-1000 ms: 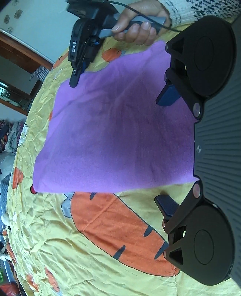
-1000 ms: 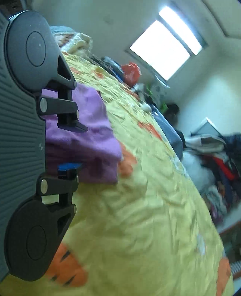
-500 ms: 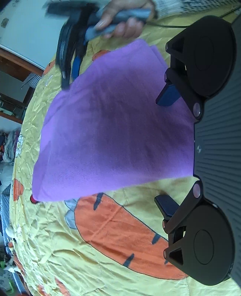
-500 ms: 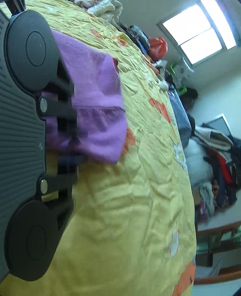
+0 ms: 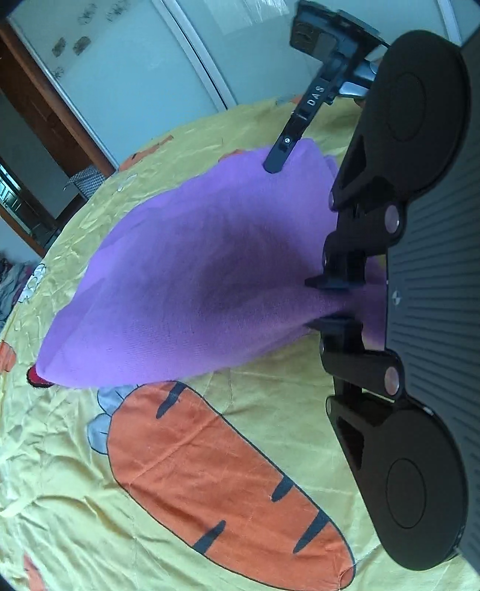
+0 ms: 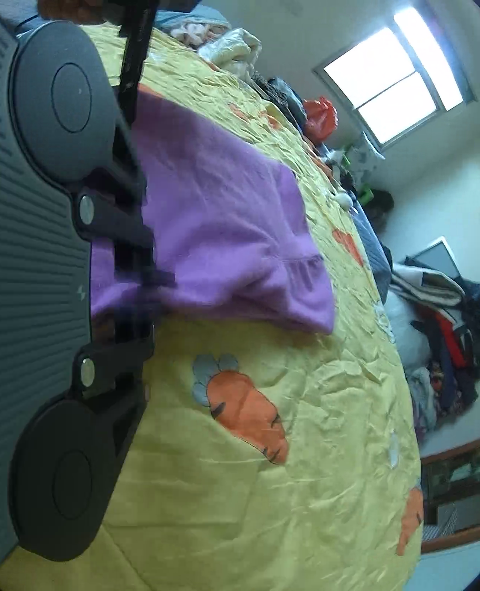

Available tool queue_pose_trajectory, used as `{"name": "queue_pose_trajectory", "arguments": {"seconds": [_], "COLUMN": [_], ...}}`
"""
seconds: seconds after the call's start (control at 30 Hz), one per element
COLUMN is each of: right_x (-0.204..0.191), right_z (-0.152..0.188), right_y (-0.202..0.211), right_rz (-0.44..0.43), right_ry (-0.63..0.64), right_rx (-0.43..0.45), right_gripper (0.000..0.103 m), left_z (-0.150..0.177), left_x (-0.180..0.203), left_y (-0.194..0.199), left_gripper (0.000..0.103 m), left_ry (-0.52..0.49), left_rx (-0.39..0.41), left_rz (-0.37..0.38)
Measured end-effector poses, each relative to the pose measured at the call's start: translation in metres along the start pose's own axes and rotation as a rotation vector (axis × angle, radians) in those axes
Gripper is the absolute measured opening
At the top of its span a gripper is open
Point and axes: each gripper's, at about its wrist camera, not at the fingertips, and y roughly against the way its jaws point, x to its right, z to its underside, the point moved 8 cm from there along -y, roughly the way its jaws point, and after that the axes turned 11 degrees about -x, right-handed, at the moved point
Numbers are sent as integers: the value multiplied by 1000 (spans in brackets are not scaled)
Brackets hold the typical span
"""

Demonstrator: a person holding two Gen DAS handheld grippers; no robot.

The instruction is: Fold small clothes

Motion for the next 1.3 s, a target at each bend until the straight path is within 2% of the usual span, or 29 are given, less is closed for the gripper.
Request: {"name": "queue_pose_trajectory", "arguments": {"seconds": [0.07,0.2,0.27,0.33,0.37,0.47,0.53,0.6,0.7,0.8,0.9,1.1,1.2,1.3], "right_x": [-14,-38,-32,-17,-12,-23,-30,-38,-47,-54,-55,-52,-48,-48], "right_z": [-2,-4,1,6,6,-7,-20,-33,-48,-48,-50,-50,-51,-52], "right_y": [11,35,27,8,8,20,17,5,-23,-38,-50,-60,-59,-61], "right_rz": [24,-23,35,109,119,136,118,94,119,148,174,207,203,204], "right_ry": [45,78,90,81,69,133,161,176,213,224,229,252,241,241], "right_rx": [30,65,40,-20,-9,88,114,115,66,41,18,-12,-10,-11], "right_gripper": [7,6,6,16,23,23,23,23,23,22,22,21,21,21], "left_z": [-3,6,11,12,12,6,-4,-17,-41,-56,-62,-58,-56,-58], "left_x": [-6,-16,-21,-20,-17,3,24,43,57,60,57,55,52,51], "left_y": [10,16,11,15,21,37,40,35,13,-9,-22,-26,-26,-20], "left_gripper": [12,12,17,22,25,27,27,38,56,56,59,62,63,64], "left_ry": [-4,-30,-39,-44,-58,-131,-181,-229,-248,-268,-251,-280,-292,-262], "left_rx": [-2,-25,-46,-42,-23,45,86,119,142,151,155,174,185,186], "left_rz": [12,-37,-64,-86,-115,-203,-220,-258,-304,-371,-387,-391,-382,-353]}}
